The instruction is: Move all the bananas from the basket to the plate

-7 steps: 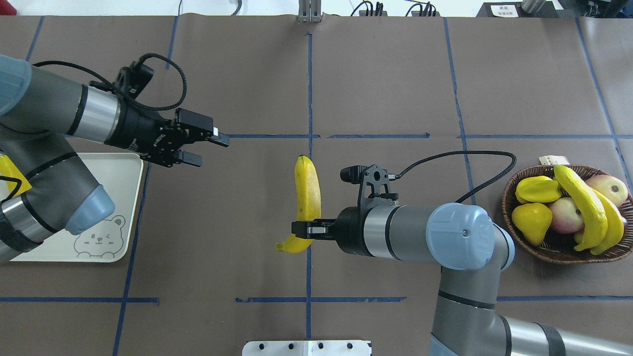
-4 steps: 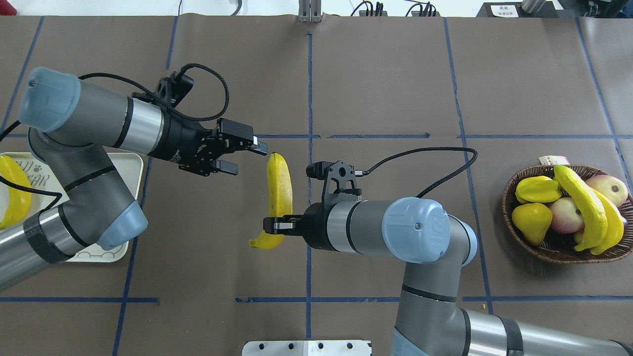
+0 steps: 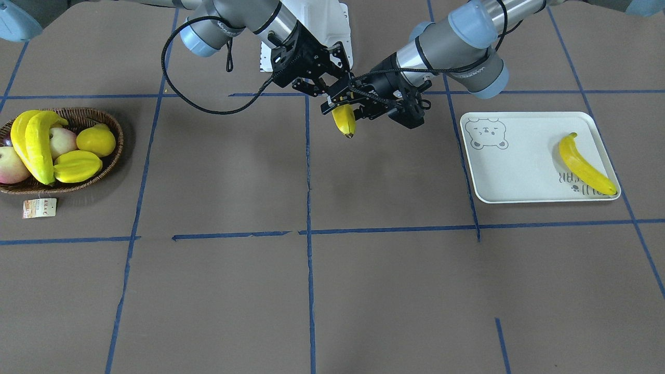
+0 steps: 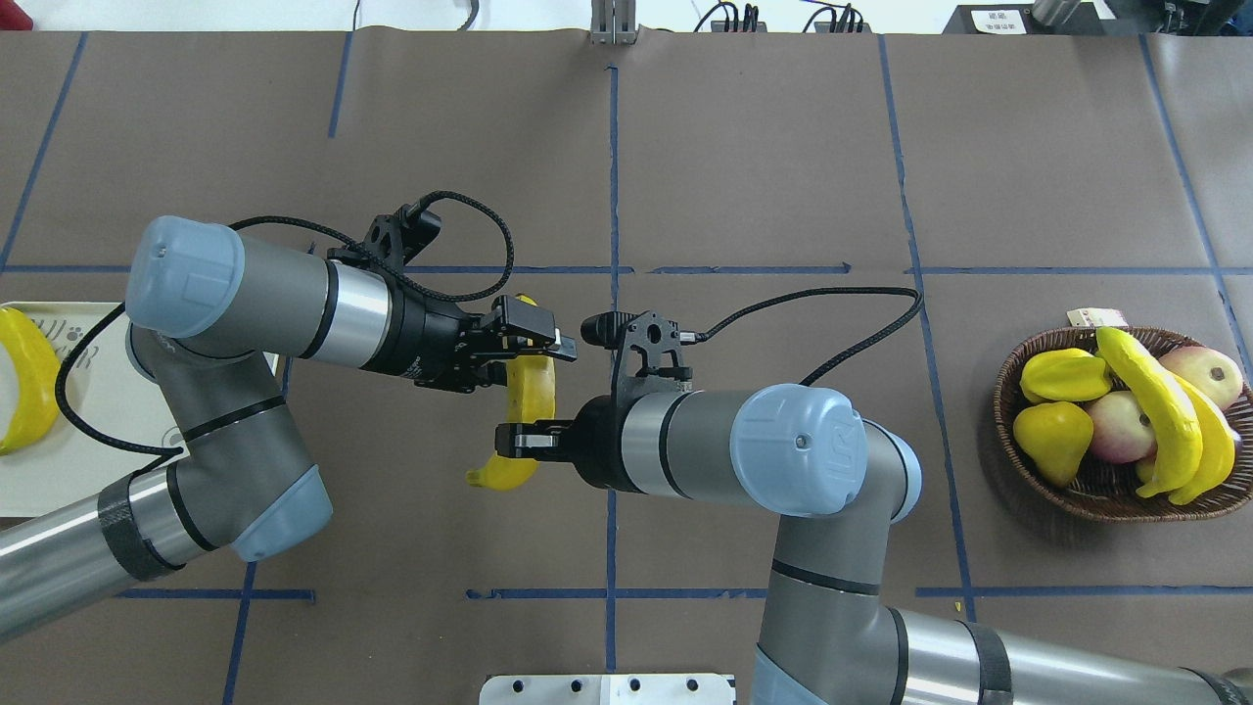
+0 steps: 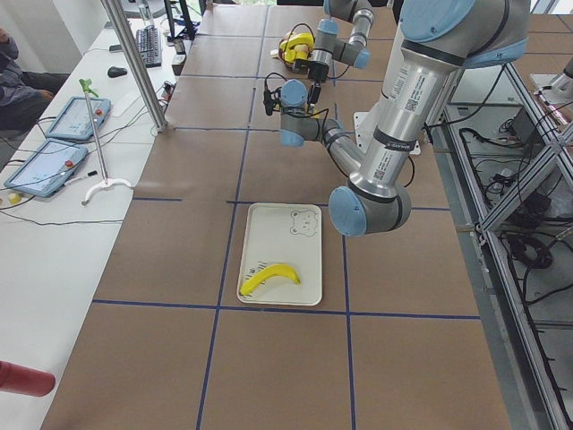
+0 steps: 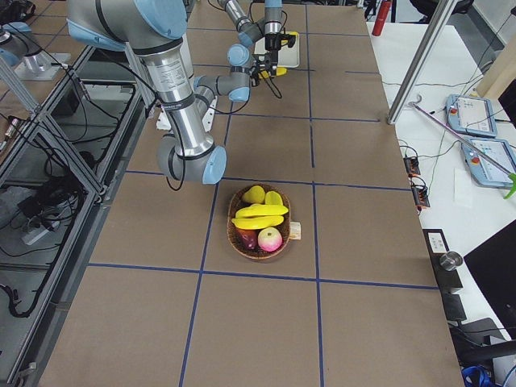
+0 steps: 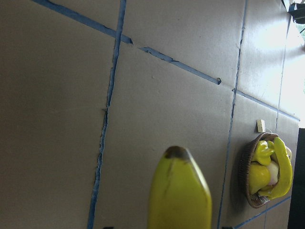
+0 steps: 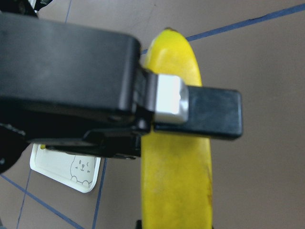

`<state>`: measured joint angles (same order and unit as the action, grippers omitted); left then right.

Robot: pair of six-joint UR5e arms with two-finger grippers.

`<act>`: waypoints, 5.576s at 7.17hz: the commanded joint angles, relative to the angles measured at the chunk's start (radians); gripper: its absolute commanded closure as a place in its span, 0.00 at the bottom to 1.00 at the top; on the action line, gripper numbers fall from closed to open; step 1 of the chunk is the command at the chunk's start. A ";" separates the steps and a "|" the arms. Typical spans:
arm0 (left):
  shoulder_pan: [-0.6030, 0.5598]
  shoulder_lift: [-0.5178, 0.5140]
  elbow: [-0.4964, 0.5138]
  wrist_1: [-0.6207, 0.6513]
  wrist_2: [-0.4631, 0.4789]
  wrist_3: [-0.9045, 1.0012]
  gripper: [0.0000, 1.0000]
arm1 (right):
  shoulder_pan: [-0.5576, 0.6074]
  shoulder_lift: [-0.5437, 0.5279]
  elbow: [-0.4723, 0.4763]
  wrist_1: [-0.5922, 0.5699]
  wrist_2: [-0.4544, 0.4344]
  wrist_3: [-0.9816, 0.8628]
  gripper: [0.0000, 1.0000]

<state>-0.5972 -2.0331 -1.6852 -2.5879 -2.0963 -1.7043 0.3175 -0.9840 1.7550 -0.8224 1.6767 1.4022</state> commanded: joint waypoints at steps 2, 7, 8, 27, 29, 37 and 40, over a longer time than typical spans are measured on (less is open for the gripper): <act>0.001 0.002 -0.007 0.000 0.001 0.000 0.95 | 0.000 0.001 0.000 0.005 0.000 0.003 0.77; -0.009 0.017 -0.014 0.000 -0.005 0.000 1.00 | 0.023 -0.004 0.009 0.002 0.011 0.003 0.01; -0.010 0.028 -0.007 0.012 -0.002 -0.001 1.00 | 0.038 -0.019 0.012 -0.010 0.030 0.001 0.00; -0.467 0.508 0.142 0.311 0.004 0.146 0.00 | 0.397 -0.272 0.244 -0.620 0.405 -0.457 0.00; -0.480 0.516 0.064 0.328 -0.013 0.158 0.00 | 0.432 -0.306 0.247 -0.620 0.416 -0.460 0.00; -0.395 0.515 -0.103 0.328 -0.062 0.155 0.00 | 0.570 -0.883 0.367 -0.342 0.426 -0.817 0.00; -0.391 0.507 -0.103 0.328 -0.062 0.155 0.00 | 0.575 -0.917 0.302 -0.337 0.417 -0.900 0.00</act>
<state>-0.9894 -1.5241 -1.7885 -2.2595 -2.1584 -1.5492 0.8883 -1.8900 2.0898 -1.1625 2.0962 0.5364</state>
